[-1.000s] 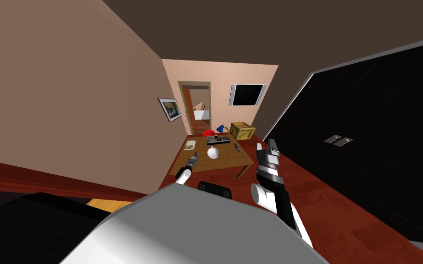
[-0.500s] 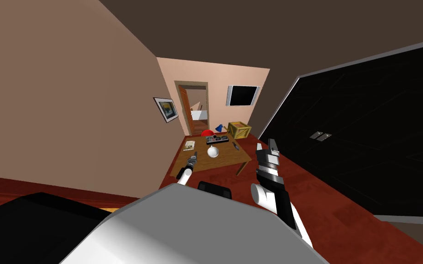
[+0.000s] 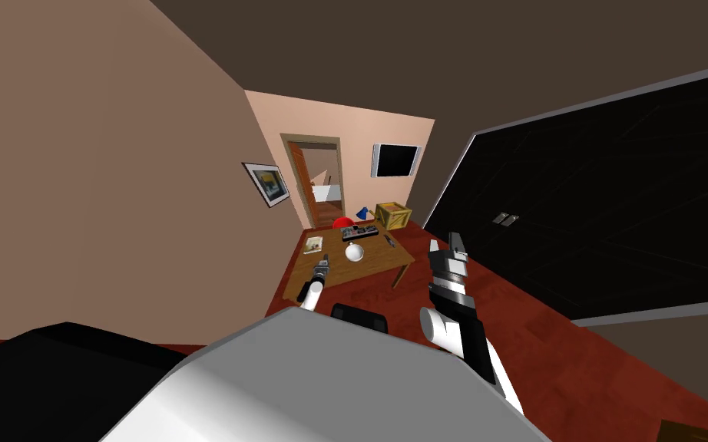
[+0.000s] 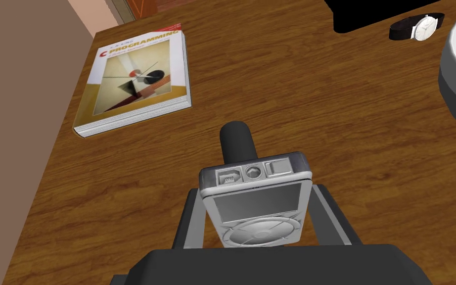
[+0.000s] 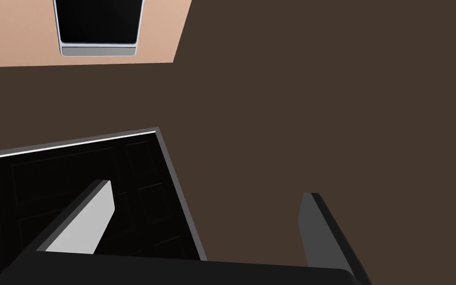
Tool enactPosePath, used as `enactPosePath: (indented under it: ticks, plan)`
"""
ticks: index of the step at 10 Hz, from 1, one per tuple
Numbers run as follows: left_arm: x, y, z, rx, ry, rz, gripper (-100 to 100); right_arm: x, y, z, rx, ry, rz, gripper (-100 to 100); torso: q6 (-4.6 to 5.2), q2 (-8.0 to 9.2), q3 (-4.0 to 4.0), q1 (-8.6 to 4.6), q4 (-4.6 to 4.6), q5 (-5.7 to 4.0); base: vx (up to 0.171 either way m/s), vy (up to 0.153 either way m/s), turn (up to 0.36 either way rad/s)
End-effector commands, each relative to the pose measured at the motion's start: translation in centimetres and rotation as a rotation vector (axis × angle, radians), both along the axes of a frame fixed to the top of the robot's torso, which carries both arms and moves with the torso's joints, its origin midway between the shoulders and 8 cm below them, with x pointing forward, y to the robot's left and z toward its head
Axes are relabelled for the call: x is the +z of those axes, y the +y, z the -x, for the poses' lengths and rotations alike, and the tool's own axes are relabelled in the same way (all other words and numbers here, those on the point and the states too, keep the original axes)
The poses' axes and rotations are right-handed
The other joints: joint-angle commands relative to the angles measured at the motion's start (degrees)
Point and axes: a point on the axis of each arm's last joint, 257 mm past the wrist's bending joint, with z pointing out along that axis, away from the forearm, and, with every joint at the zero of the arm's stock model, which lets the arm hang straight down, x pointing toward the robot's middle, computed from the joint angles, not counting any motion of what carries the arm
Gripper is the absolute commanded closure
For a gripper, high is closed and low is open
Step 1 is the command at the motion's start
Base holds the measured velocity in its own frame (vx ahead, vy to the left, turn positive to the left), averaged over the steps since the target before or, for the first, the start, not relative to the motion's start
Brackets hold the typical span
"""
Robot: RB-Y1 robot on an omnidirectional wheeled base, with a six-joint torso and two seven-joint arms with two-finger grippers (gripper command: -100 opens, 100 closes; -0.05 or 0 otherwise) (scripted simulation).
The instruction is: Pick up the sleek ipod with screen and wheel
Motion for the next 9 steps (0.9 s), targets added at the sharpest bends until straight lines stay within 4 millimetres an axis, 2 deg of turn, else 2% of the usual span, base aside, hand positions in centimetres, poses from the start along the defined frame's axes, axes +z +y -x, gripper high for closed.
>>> enactPosePath:
  ticks: [1,9]
  plan:
    - [-0.08,0.21,0.17,0.018,0.002,0.012,100,0.0,0.0,0.0,0.0,0.0,0.0,0,0.0,0.0,0.0,0.0,0.0,0.0,-0.024,0.033,0.021]
    - [-0.49,0.66,1.16,0.144,0.036,0.008,100,0.0,0.0,0.0,0.0,0.0,0.0,0,0.07,0.03,0.02,-0.02,0.02,0.01,-0.055,0.049,-0.155]
